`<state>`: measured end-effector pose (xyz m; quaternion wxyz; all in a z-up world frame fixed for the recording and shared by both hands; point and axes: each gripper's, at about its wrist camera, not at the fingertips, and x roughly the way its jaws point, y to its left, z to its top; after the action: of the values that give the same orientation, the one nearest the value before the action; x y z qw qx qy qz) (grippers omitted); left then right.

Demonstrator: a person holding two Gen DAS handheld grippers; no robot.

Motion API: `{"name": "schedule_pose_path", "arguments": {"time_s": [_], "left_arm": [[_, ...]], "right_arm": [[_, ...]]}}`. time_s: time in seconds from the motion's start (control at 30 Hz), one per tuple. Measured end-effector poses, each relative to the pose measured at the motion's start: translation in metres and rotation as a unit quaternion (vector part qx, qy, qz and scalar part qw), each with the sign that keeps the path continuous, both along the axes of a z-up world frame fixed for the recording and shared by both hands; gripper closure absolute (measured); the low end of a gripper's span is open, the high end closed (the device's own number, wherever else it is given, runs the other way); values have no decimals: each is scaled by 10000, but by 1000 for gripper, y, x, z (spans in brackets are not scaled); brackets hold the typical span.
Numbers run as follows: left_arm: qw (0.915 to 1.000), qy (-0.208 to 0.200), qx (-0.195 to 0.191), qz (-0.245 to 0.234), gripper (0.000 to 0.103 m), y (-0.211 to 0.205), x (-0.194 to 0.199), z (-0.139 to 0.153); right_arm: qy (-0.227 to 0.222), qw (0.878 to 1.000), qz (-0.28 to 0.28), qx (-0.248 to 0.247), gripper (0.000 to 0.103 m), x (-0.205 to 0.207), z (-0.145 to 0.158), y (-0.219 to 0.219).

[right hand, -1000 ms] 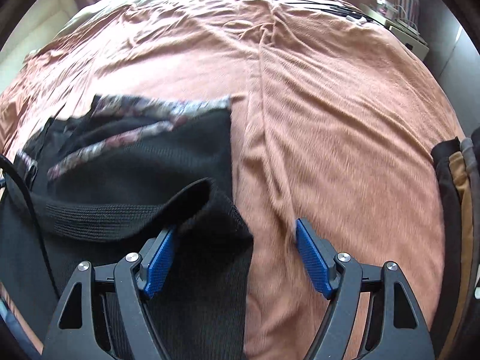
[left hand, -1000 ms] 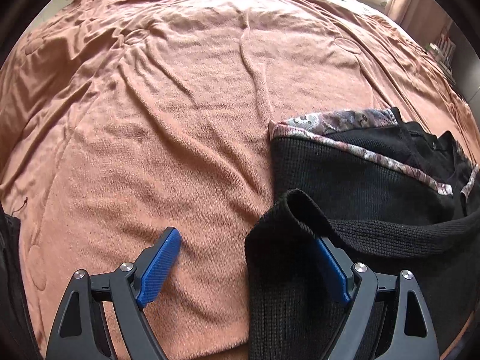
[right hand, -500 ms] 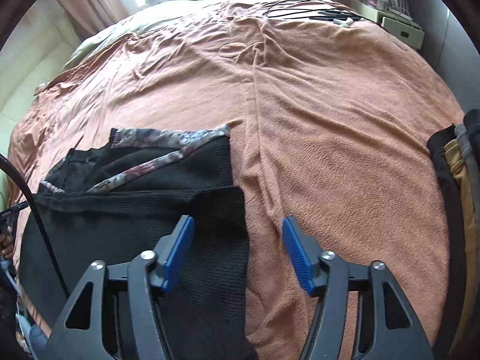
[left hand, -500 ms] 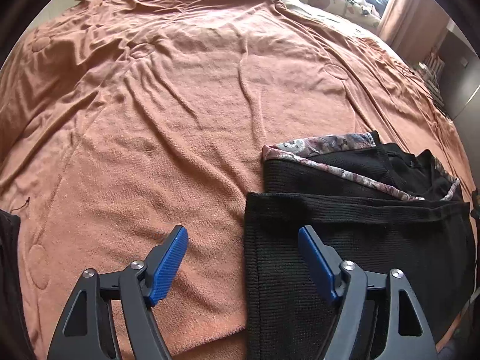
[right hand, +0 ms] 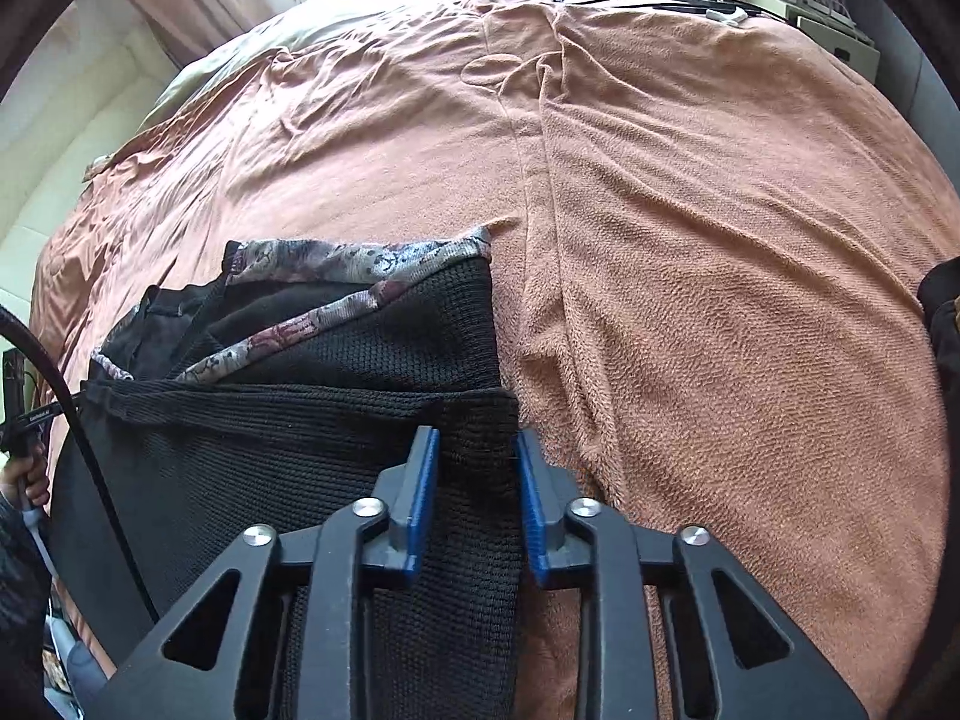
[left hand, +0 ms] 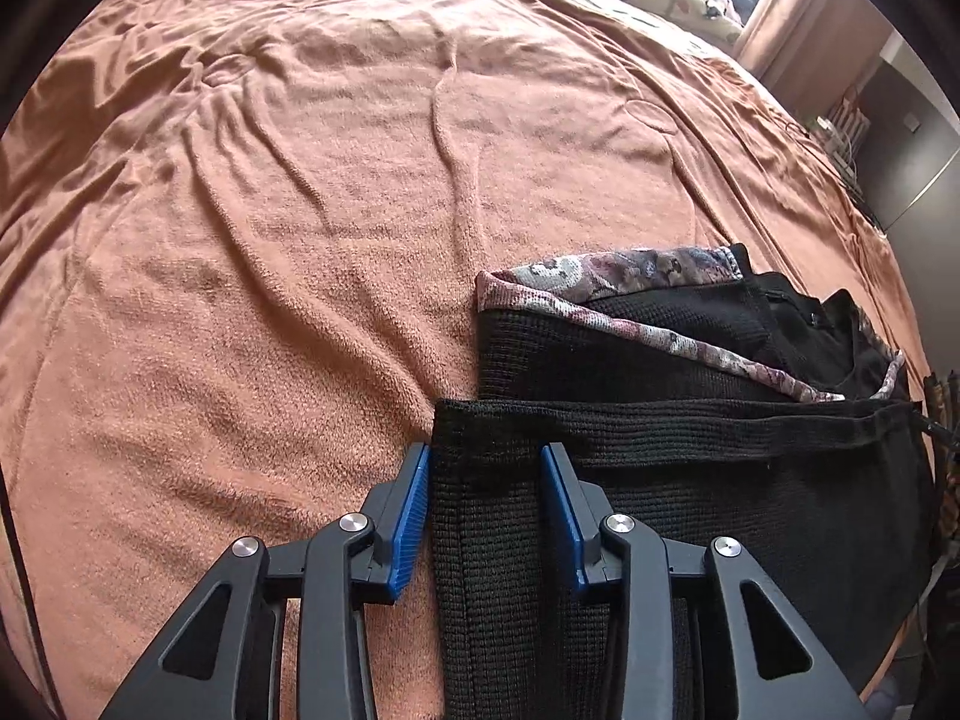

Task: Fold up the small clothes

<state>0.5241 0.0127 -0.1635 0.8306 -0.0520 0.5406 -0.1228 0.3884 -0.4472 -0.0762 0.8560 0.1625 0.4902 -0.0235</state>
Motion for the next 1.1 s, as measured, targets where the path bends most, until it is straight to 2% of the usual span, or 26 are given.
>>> {"name": "schedule_pose_path", "arguments": {"time_s": [0.07, 0.17, 0.23, 0.43, 0.67, 0.87, 1.1], "left_arm": [[10000, -27, -59, -14, 66, 1, 1, 0], [9997, -111, -229, 7, 83, 6, 1, 3], [9993, -200, -319, 59, 89, 10, -3, 9], [9975, -582, -406, 74, 94, 15, -18, 41], [9952, -898, -377, 76, 95, 16, -26, 73], [9940, -1026, -311, 206, 95, 17, -11, 84], [9930, -1120, -201, 325, 95, 12, 20, 86]], "right_arm": [[-53, 10000, -27, -46, 94, -2, 2, 2], [-133, 9998, -42, -109, 98, -7, 8, 6], [-205, 9996, -31, -183, 99, -11, 14, 9], [-440, 9983, -19, -388, 100, -21, 37, 15], [-619, 9967, -53, -531, 101, -33, 61, 20], [-773, 9948, -79, -656, 101, -26, 78, 18], [-731, 9942, -89, -783, 101, 8, 75, 14]]}}
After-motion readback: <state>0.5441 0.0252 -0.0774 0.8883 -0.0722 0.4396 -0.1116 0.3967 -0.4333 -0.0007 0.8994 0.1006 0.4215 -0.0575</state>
